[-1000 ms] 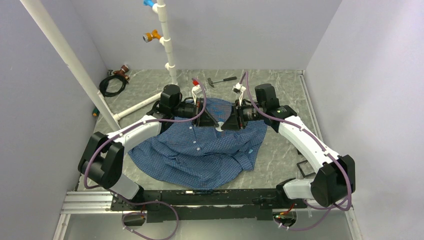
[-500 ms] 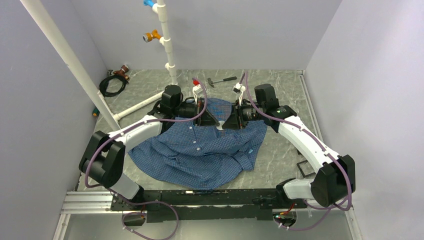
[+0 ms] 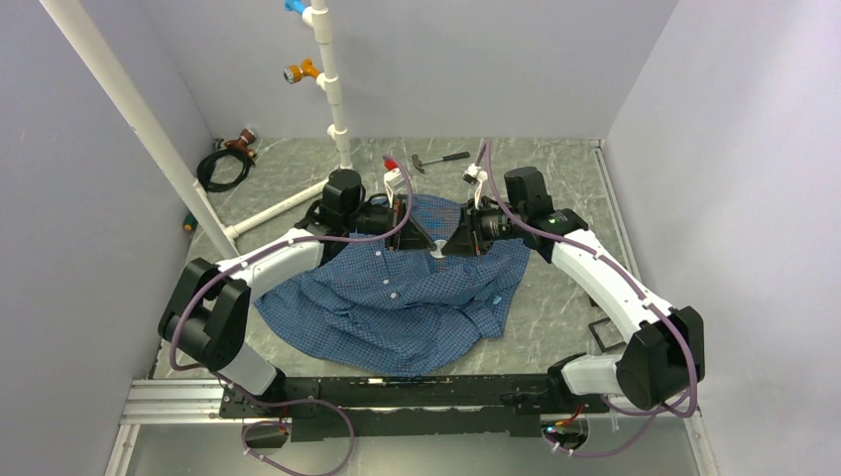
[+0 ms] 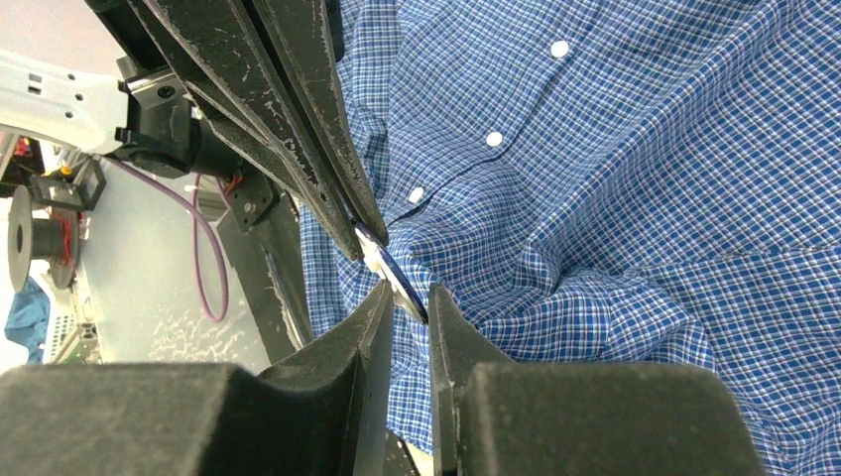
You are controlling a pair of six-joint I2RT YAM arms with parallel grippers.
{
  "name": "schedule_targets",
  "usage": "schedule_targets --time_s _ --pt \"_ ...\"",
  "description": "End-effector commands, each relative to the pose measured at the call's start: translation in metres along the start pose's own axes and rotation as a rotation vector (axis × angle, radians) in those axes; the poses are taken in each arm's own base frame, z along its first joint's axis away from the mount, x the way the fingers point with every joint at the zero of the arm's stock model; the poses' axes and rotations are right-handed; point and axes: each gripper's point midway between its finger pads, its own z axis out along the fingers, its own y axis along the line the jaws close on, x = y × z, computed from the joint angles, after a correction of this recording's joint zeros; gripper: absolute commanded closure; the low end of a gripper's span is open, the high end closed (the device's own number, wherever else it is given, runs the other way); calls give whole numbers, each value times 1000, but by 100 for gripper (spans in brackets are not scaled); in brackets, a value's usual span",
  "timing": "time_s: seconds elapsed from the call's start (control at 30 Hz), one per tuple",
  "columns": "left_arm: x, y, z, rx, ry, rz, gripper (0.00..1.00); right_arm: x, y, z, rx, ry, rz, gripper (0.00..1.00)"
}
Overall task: Remove the brooch from the garment
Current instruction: Close the brooch.
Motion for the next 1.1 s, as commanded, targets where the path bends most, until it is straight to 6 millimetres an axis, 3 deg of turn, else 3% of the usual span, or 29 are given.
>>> schedule_targets --time_s 0.0,0.23,0.6,1.07 --pt "4 -38 6 152 51 31 100 -28 -33 -3 161 -90 -32 83" --pt "5 -37 7 158 47 10 100 -32 -39 -7 181 -112 -11 86" --pt "1 -22 2 143 12 -61 100 -32 -31 -13 150 -112 -43 86" --pt "4 -20 0 167 28 -52 100 -33 14 -20 -95 -92 -101 59"
